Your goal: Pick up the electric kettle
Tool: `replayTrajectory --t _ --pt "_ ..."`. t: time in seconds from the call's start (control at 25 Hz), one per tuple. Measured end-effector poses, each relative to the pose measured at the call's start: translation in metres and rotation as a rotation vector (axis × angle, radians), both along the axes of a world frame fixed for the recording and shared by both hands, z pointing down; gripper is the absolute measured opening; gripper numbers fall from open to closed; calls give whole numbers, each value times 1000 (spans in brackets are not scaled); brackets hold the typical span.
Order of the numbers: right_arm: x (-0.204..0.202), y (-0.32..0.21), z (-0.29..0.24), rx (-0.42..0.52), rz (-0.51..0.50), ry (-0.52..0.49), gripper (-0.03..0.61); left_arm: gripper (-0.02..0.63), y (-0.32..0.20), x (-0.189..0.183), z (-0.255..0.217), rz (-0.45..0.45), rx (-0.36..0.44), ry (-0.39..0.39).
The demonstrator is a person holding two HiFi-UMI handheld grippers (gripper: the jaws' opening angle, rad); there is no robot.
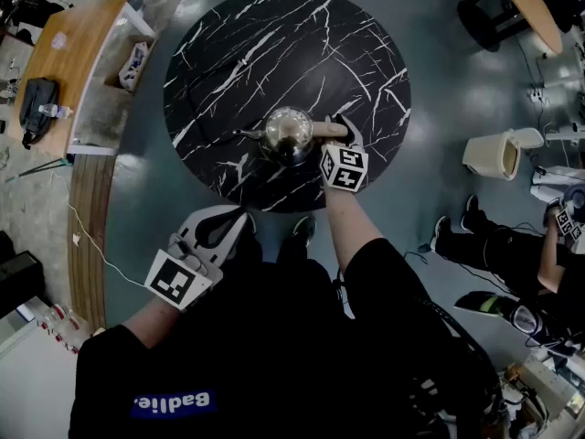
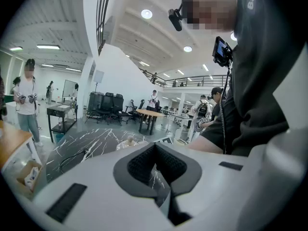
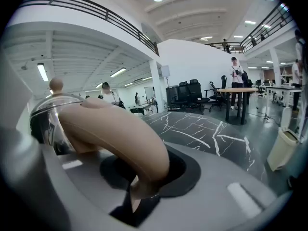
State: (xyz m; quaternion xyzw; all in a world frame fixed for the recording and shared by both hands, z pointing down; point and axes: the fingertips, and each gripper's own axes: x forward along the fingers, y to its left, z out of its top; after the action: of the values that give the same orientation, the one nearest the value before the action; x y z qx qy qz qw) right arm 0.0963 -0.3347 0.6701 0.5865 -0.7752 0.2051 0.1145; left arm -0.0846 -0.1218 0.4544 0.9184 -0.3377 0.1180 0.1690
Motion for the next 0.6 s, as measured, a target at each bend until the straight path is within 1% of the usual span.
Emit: replayTrajectory --t 0.48,0.6 --pt "1 -2 -4 -1 40 -11 80 6 5 -1 1 1 5 0" --pt "1 -2 -7 -6 52 -29 80 6 5 -2 0 3 6 5"
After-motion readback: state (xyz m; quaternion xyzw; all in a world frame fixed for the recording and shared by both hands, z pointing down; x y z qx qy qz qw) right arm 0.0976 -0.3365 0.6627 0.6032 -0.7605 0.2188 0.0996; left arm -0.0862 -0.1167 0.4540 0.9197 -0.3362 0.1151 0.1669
